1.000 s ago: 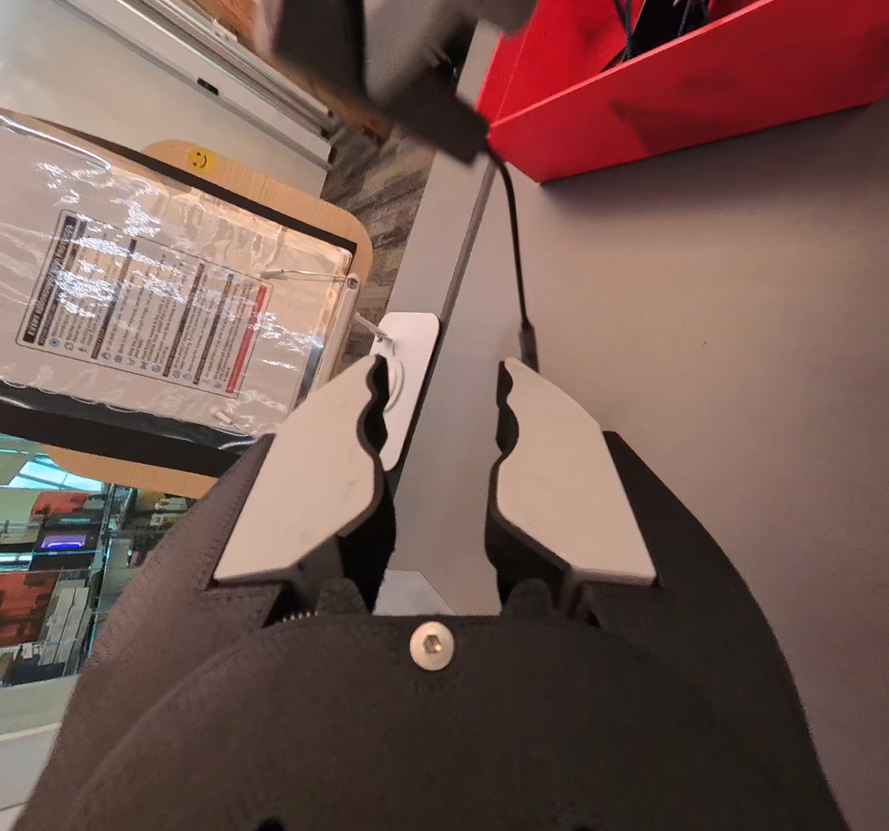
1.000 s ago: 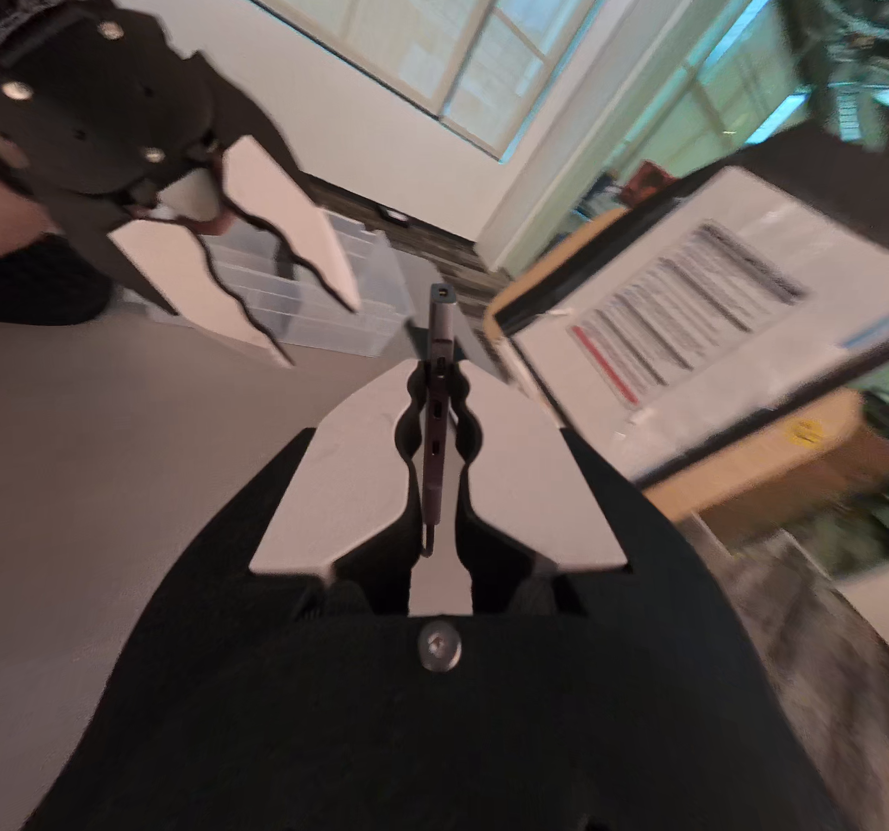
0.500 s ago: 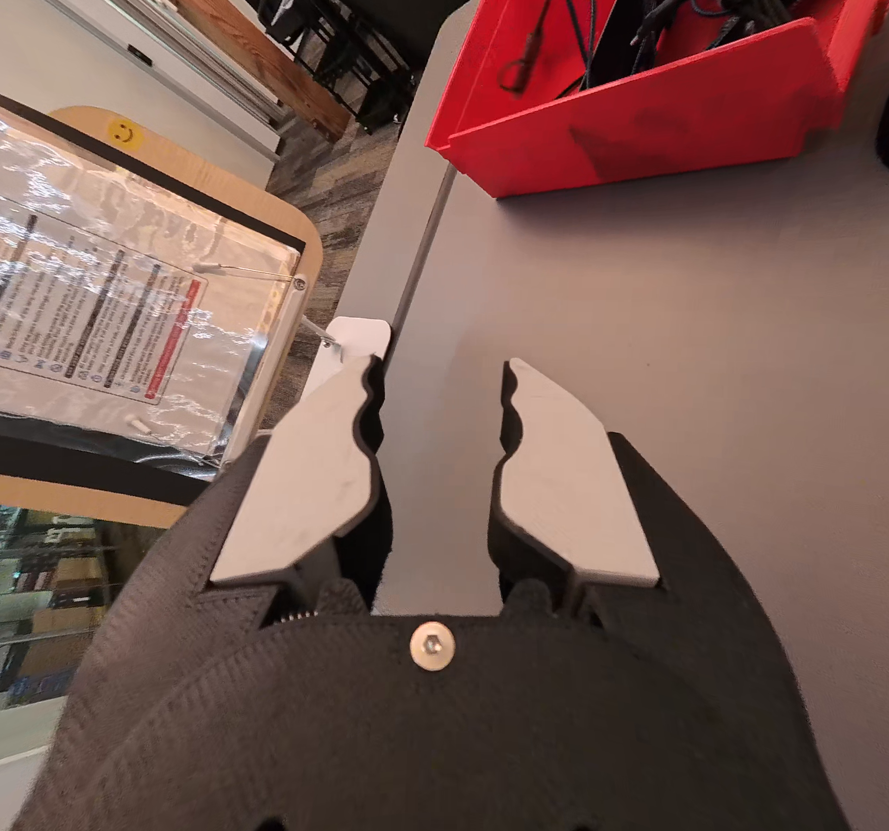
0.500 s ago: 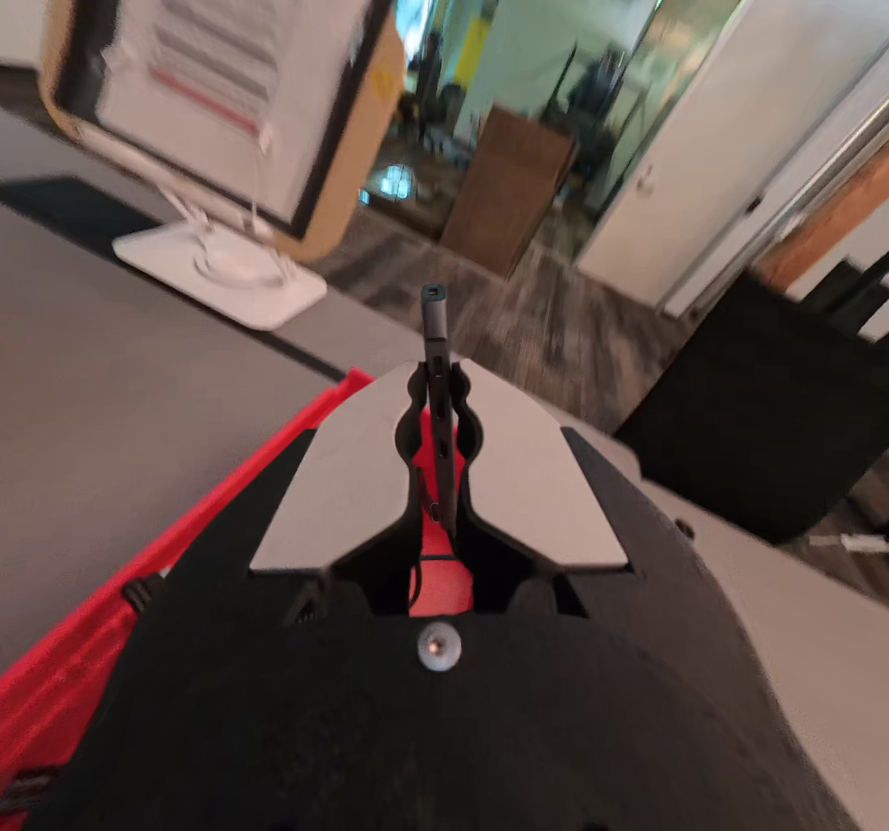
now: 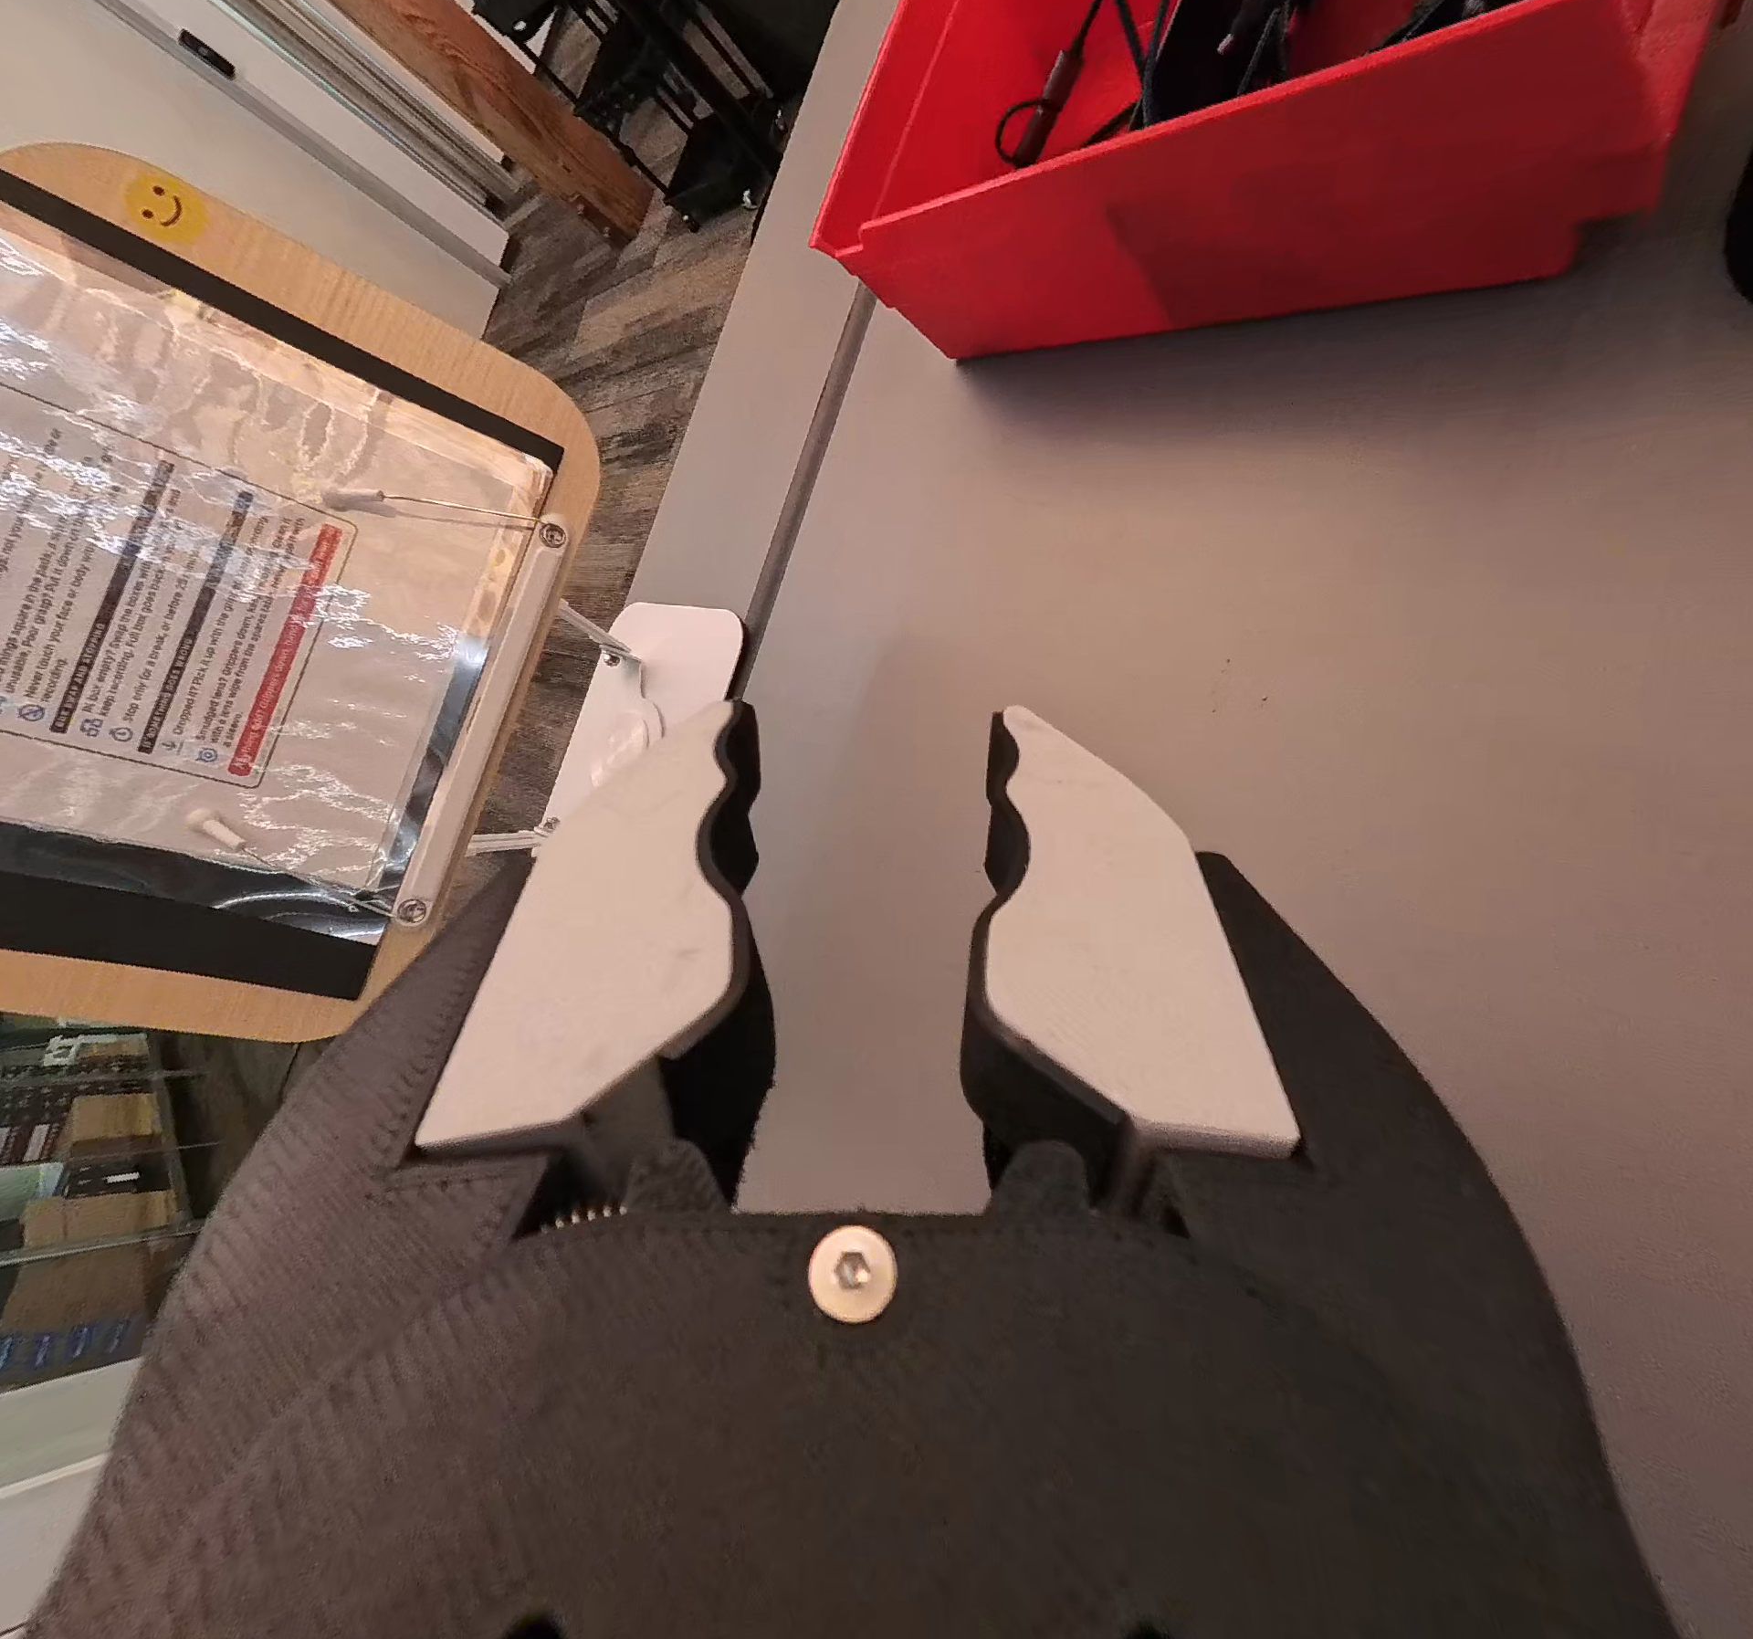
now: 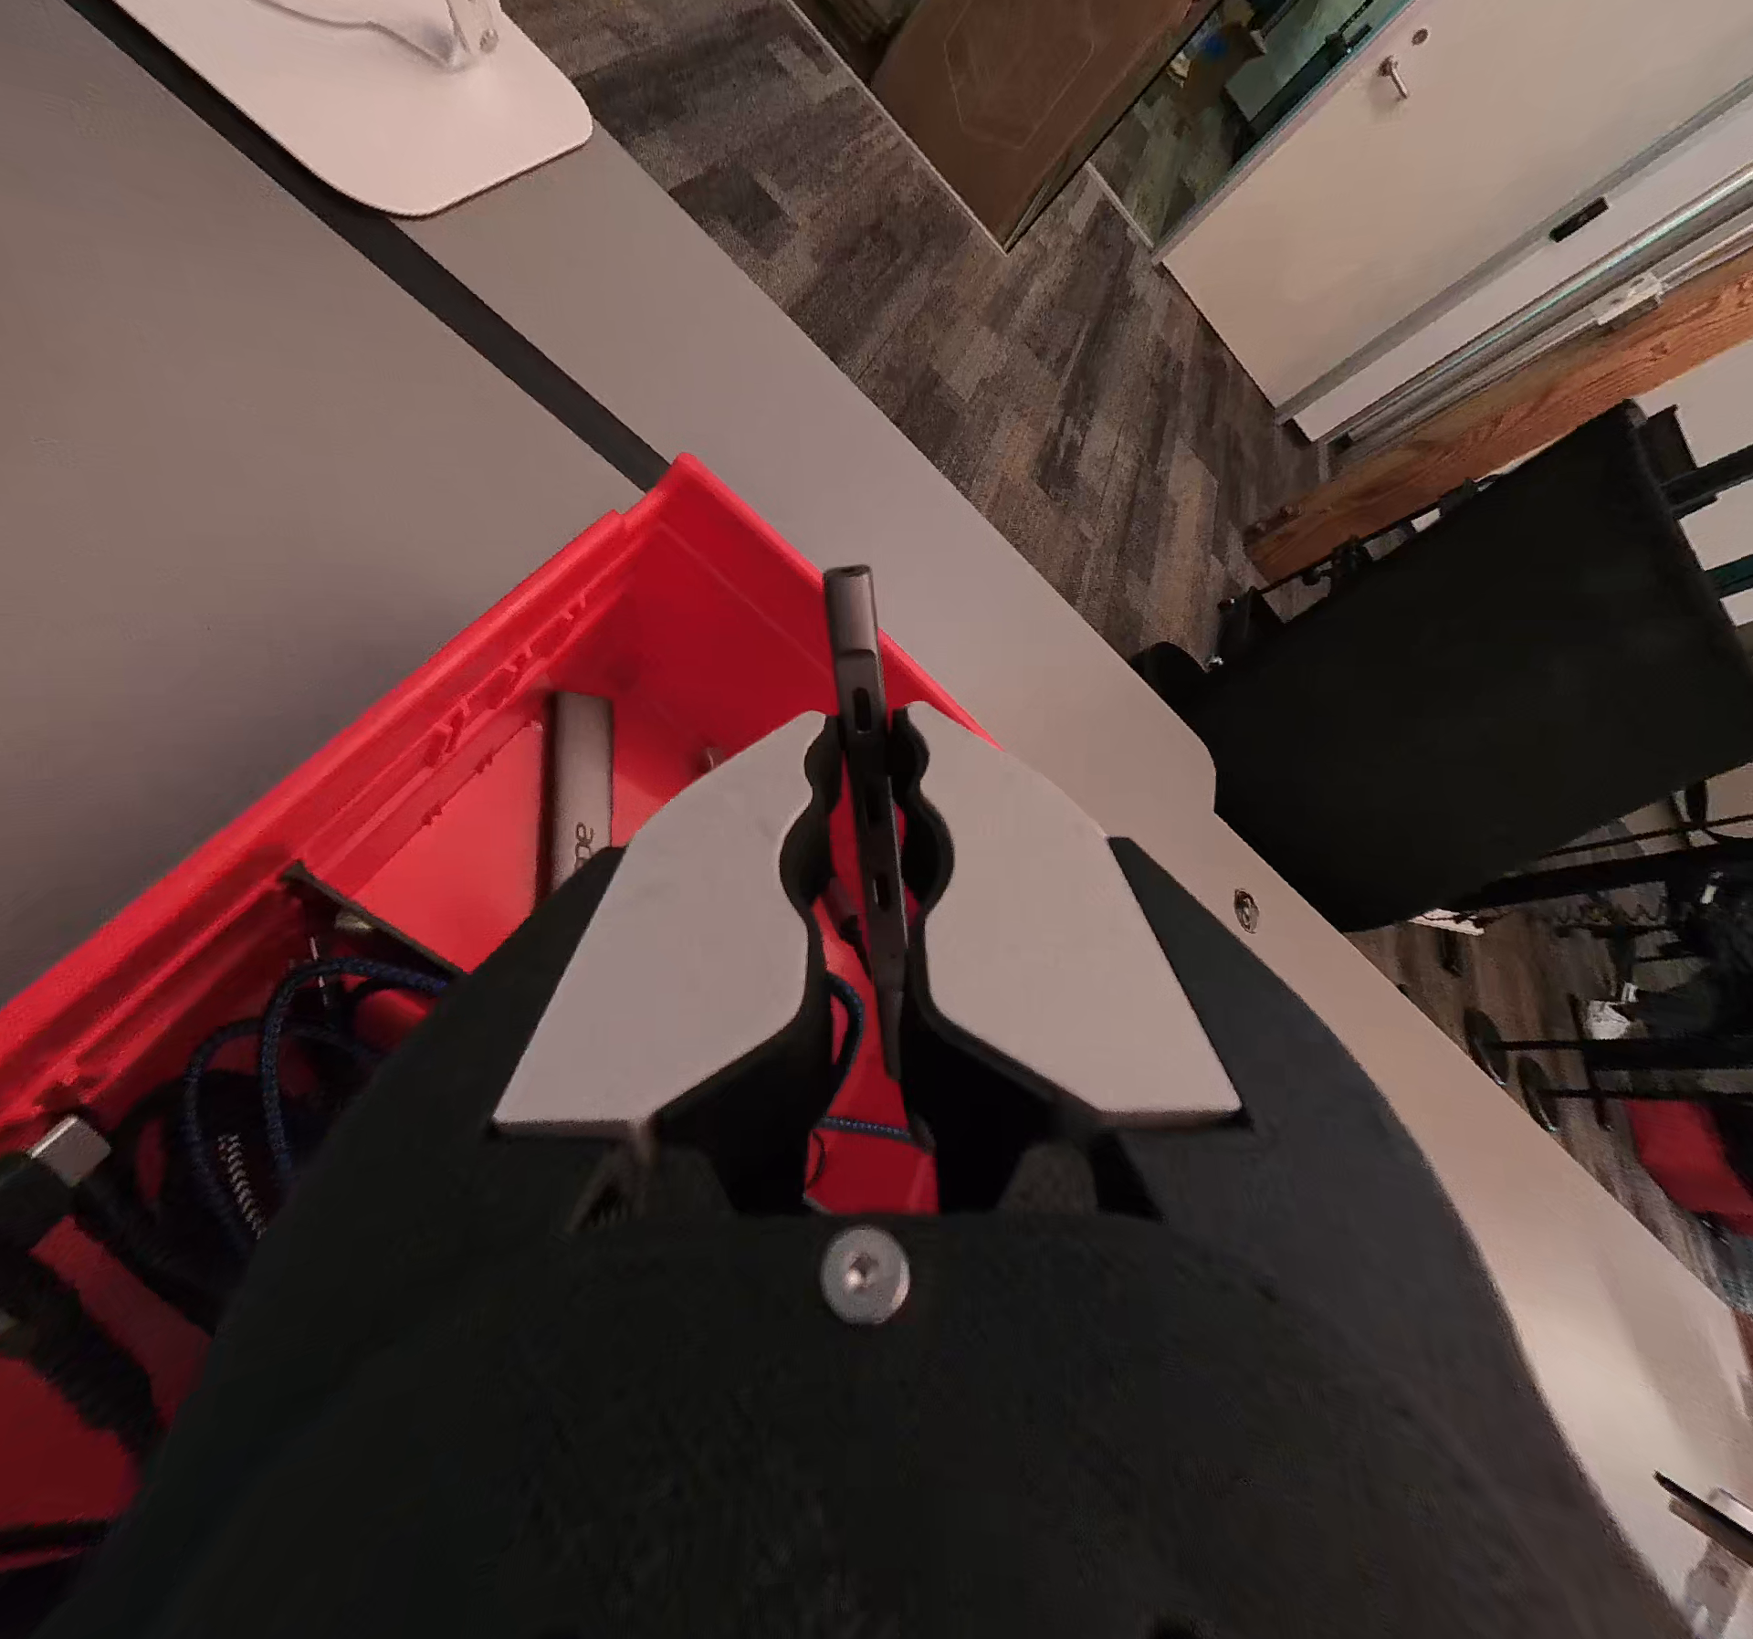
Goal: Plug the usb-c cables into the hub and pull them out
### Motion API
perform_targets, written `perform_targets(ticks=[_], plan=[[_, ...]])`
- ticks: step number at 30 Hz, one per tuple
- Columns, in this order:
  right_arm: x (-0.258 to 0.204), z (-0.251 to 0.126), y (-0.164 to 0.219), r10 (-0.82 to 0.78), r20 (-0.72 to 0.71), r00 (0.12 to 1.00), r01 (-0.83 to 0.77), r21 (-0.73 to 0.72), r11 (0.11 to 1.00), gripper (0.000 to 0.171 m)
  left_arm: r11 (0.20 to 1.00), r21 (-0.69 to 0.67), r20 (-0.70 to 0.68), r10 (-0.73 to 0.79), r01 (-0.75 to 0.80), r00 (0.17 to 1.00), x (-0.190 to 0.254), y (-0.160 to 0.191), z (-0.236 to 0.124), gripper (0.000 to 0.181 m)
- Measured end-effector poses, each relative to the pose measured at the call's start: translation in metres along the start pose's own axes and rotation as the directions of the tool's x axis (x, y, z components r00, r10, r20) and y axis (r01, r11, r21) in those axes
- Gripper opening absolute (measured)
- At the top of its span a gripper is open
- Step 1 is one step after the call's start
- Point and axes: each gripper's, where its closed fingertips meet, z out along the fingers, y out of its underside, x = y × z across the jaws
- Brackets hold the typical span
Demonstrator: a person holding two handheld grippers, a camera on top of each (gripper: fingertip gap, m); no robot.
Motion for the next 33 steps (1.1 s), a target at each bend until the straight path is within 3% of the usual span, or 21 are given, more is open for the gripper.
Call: perform_targets(ticks=[11, 20, 26, 33], plan=[[-0.012, 0.019, 0.021, -0.010, 0.051, 0.999, 0.014, -0.072, 0.997, 0.012, 1.000, -0.014, -0.013, 0.001, -0.001, 1.000, 0.003, 0.003, 0.003, 0.045], [-0.040, 0.036, 0.049, 0.068, 0.207, 0.976, -0.021, -0.222, 0.975, 0.012, 1.000, -0.024, -0.023, 0.007, -0.007, 1.000, 0.006, 0.004, 0.005, 0.045], [-0.041, 0.034, 0.047, 0.068, 0.209, 0.975, -0.021, -0.220, 0.975, 0.013, 0.999, -0.038, -0.032, 0.011, -0.012, 0.999, 0.008, 0.007, 0.006, 0.045], [-0.044, 0.025, 0.041, 0.048, 0.225, 0.973, 0.009, -0.245, 0.970, 0.026, 0.999, -0.050, -0.040, 0.011, -0.013, 0.999, 0.009, 0.008, 0.007, 0.044]])
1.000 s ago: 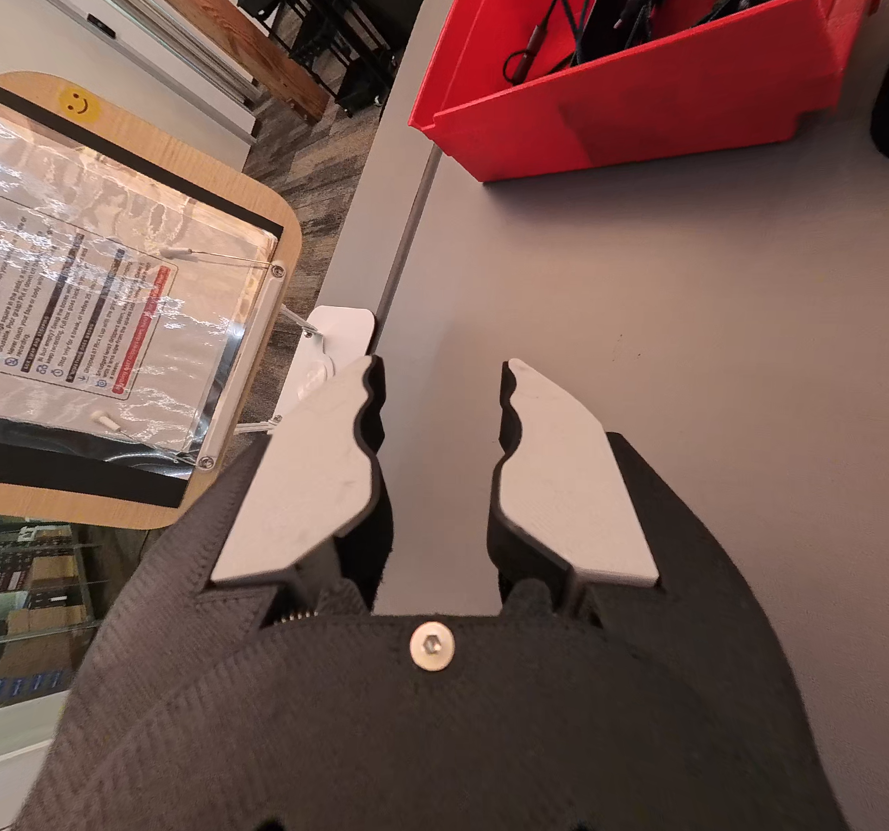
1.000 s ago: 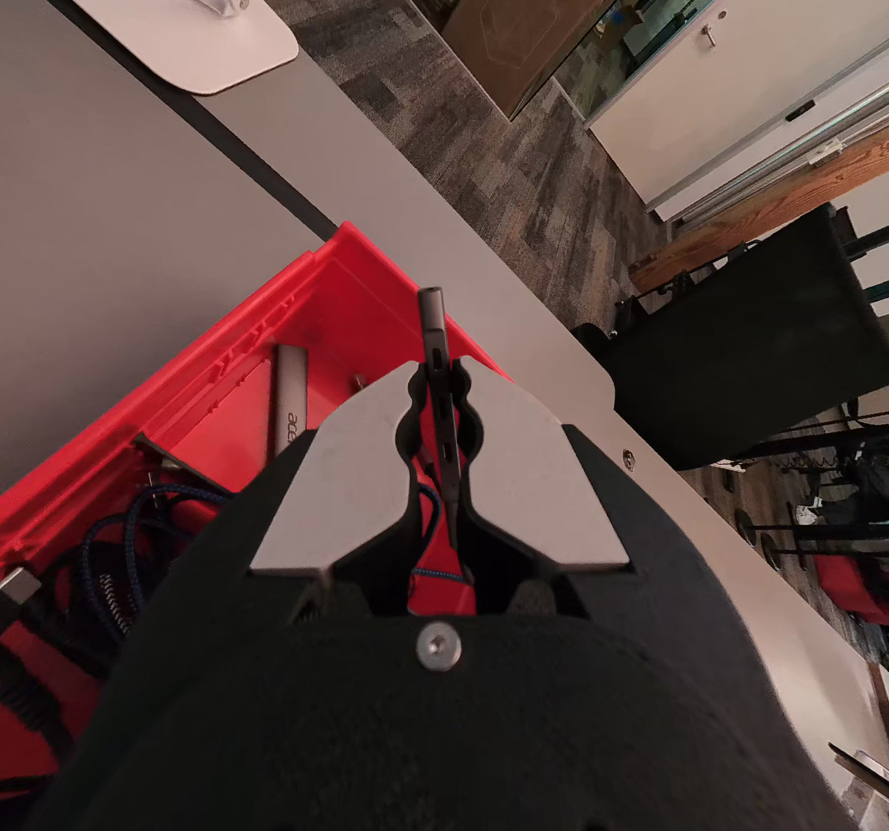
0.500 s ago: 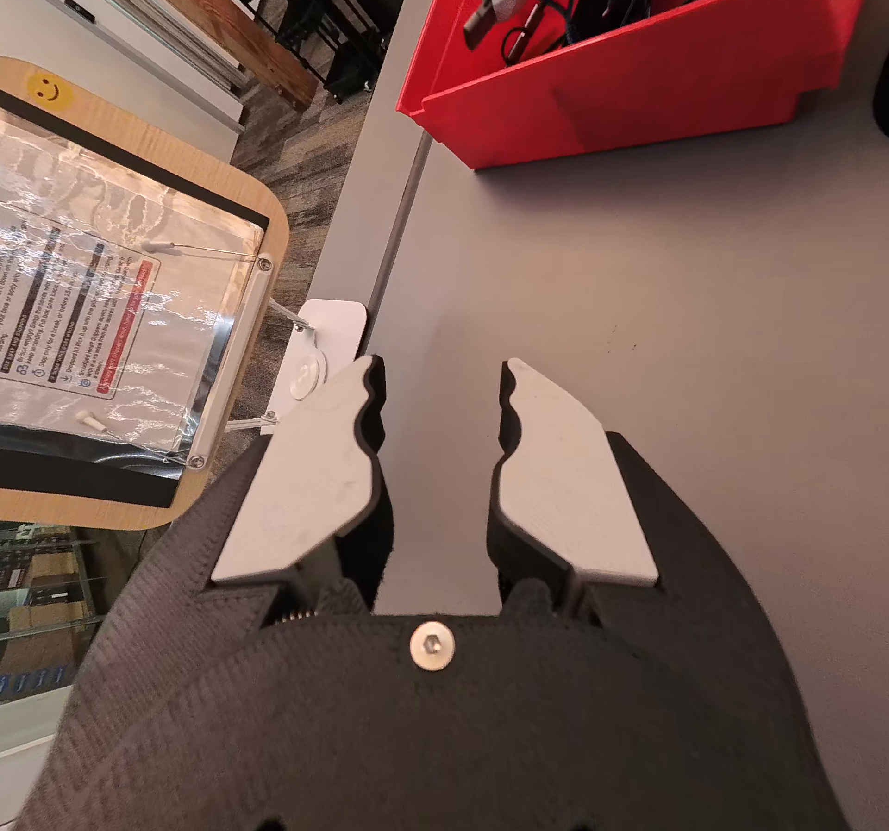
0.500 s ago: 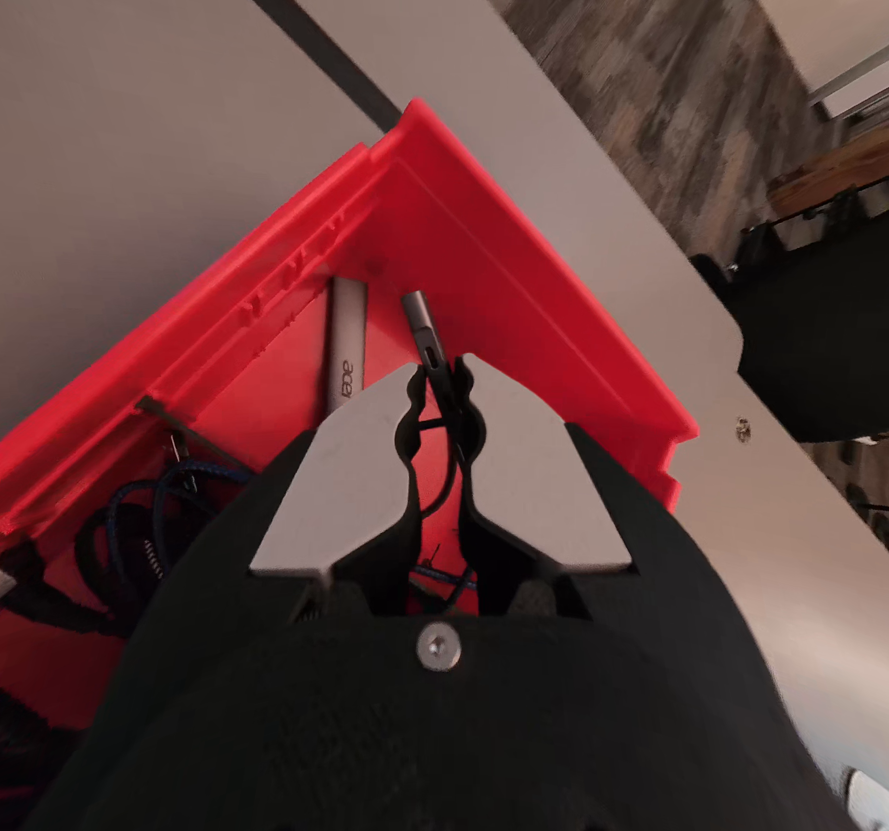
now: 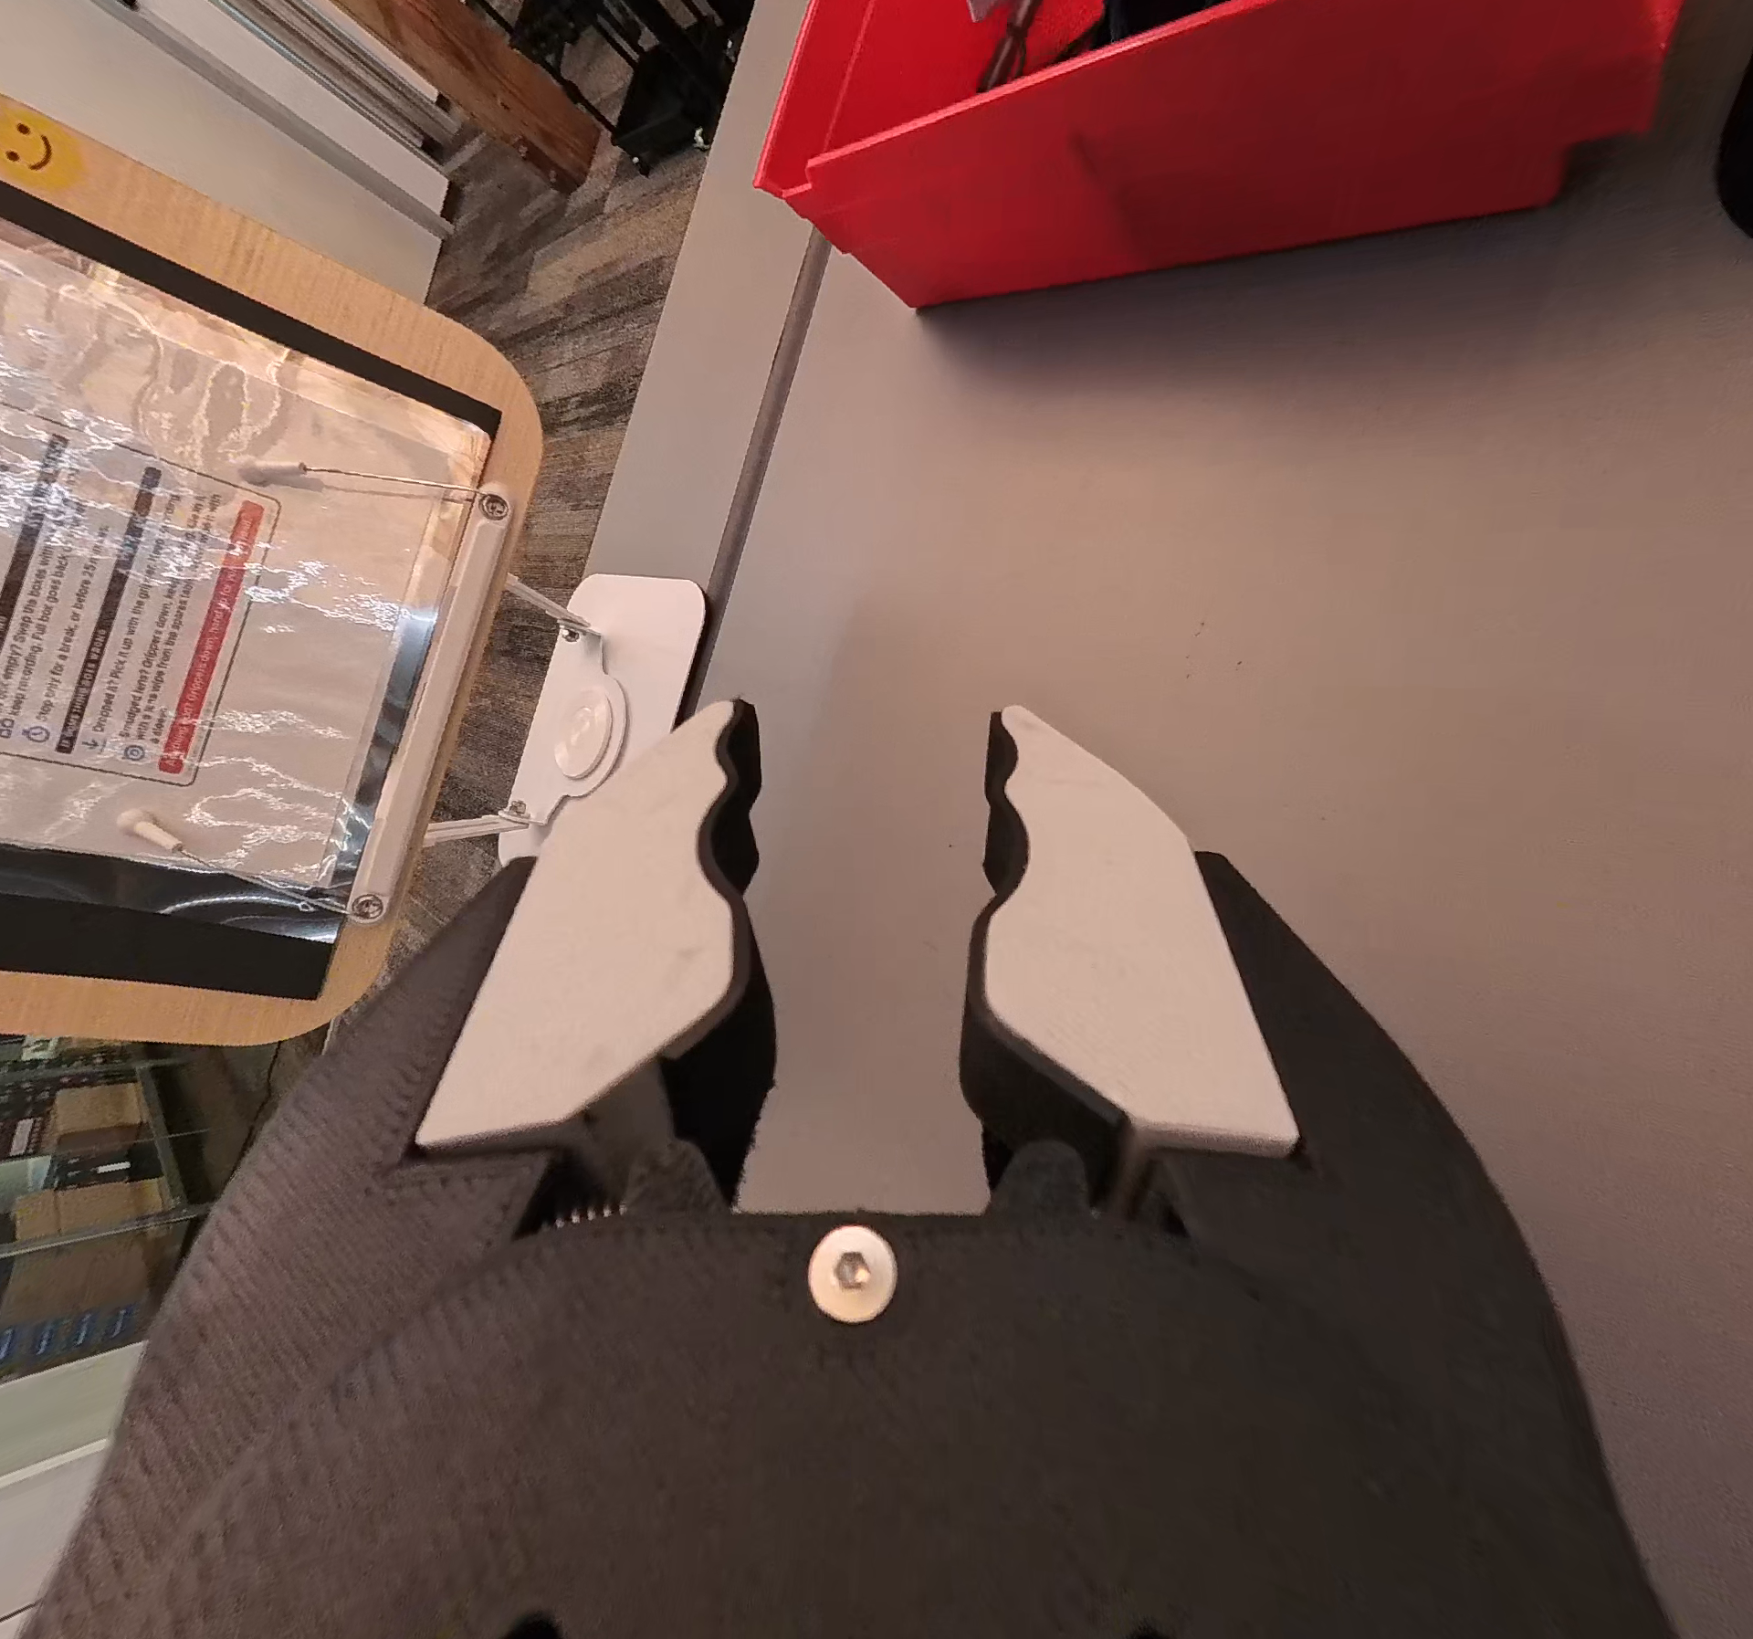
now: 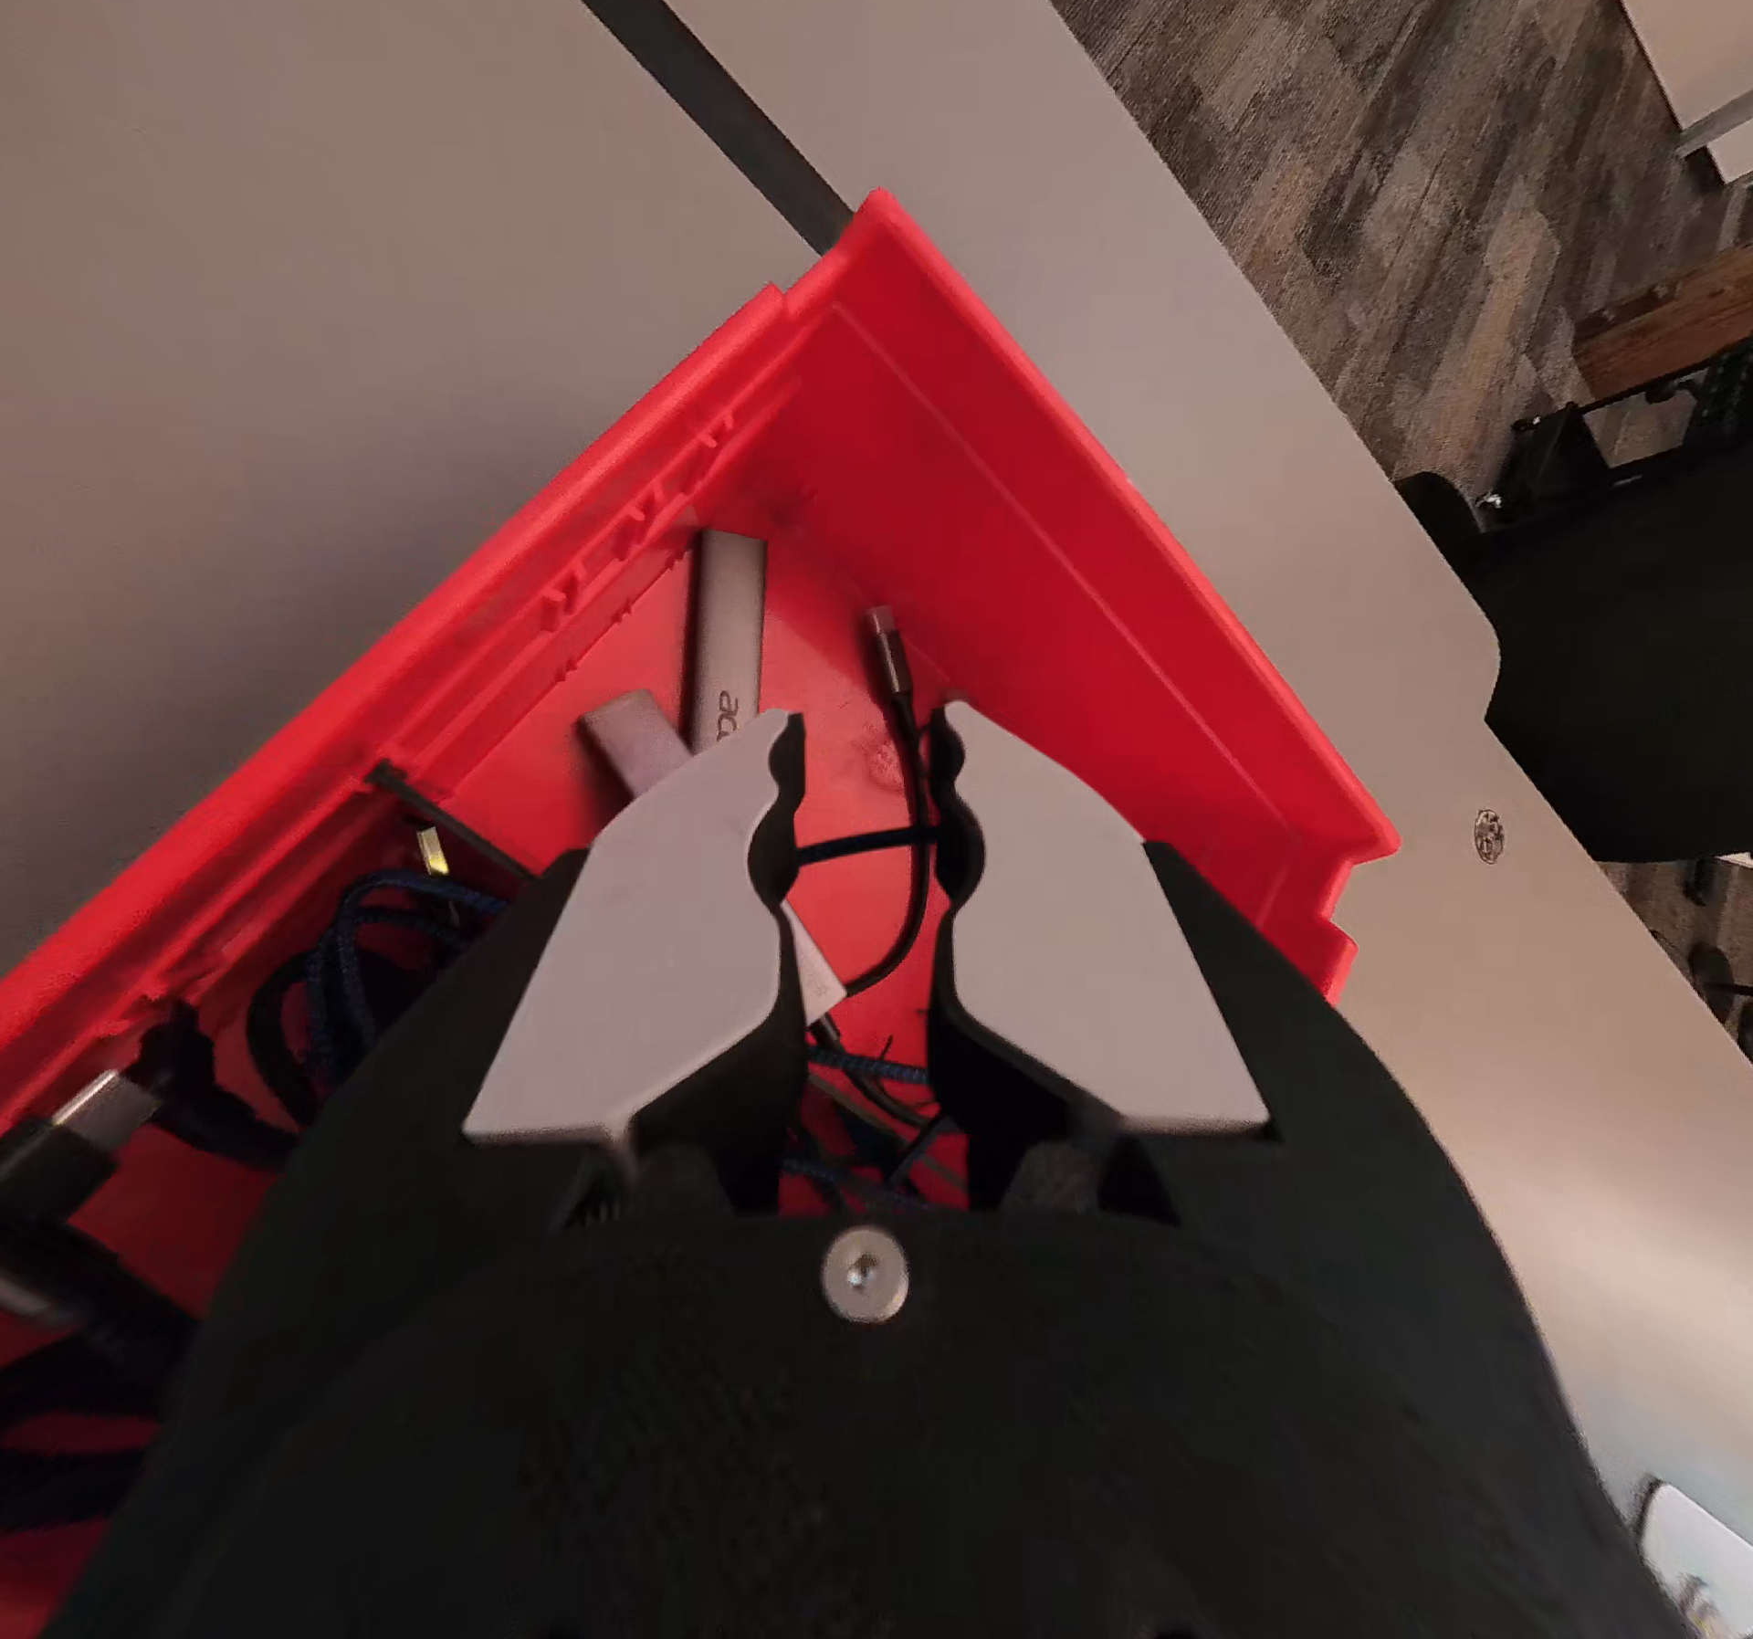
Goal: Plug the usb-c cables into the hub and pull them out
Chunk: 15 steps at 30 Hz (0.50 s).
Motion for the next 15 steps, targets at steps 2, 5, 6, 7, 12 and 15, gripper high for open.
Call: perform_targets(ticks=[2, 5, 6, 7, 12, 15], plan=[[-0.001, -0.002, 0.000, -0.023, -0.009, 1.000, 0.023, -0.019, 1.000, 0.027, 1.000, 0.001, 0.000, -0.002, 0.002, 1.000, 0.000, 0.000, 0.000, 0.044], [0.000, -0.006, 0.000, -0.061, -0.034, 0.998, 0.060, -0.052, 0.997, 0.029, 1.000, 0.000, 0.000, -0.002, 0.002, 1.000, -0.001, 0.000, -0.001, 0.044], [0.000, -0.007, -0.001, -0.073, -0.043, 0.996, 0.070, -0.055, 0.996, 0.030, 1.000, 0.000, -0.001, -0.002, 0.002, 1.000, -0.001, 0.000, -0.001, 0.045], [0.000, -0.010, -0.004, -0.082, -0.051, 0.995, 0.079, -0.055, 0.995, 0.029, 1.000, 0.000, 0.000, -0.002, 0.002, 1.000, -0.001, 0.000, -0.001, 0.045], [0.004, -0.032, -0.015, -0.140, -0.127, 0.982, 0.130, -0.084, 0.988, 0.032, 1.000, -0.003, 0.000, -0.006, 0.006, 1.000, -0.002, 0.001, -0.002, 0.045], [0.006, -0.055, -0.022, -0.161, -0.179, 0.971, 0.145, -0.096, 0.985, 0.034, 1.000, -0.005, 0.004, -0.009, 0.009, 1.000, -0.004, 0.002, -0.003, 0.045]])
